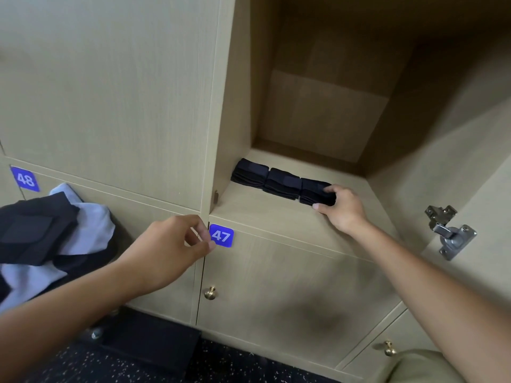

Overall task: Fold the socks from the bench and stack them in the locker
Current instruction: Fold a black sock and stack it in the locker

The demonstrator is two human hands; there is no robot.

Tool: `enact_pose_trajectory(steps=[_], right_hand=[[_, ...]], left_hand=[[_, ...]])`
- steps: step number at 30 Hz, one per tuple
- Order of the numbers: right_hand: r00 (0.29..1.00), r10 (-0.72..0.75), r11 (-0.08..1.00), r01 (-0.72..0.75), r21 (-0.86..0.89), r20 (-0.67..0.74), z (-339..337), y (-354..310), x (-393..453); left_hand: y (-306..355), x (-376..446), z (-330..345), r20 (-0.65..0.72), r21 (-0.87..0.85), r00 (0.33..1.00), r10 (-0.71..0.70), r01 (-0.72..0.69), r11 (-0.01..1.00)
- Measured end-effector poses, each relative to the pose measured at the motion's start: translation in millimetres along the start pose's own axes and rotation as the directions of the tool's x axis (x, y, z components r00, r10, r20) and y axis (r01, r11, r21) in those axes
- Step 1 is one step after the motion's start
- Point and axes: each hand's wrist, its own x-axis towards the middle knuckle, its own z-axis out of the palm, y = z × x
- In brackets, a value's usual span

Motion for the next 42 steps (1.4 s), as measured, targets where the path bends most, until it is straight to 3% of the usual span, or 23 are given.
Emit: enact_pose_trajectory(steps=[8, 15, 27, 34, 42], right_hand=[[0.994, -0.102, 0.994, 0.100, -0.040, -0.046, -12, -24, -21], [0.947, -0.320, 0.941, 0.313, 0.130, 0.029, -20, -97, -73], [0.738, -0.609, 0.793, 0.571, 0.212, 0.291, 14, -184, -137], [0.646, -0.681, 0.730, 0.637, 0.248, 0.346, 63, -234, -142], [0.633, -0.656, 0.750, 0.605, 0.267, 0.411, 125, -264, -131]], left_hand=[[-6, -7, -15, -0.008, 0.056, 1.000, 0.004, -0.004, 0.998], [-7, -18, -55, -0.033, 0.223, 0.999, 0.005, 0.002, 0.975], [-50, -45, -134, -0.240, 0.273, 0.967, -0.088, 0.154, 0.950], [-103, -65, -172, -0.391, 0.216, 0.892, -0.226, 0.327, 0.920], [-157, -57, -169, -0.312, 0.343, 0.894, -0.323, 0.422, 0.839]])
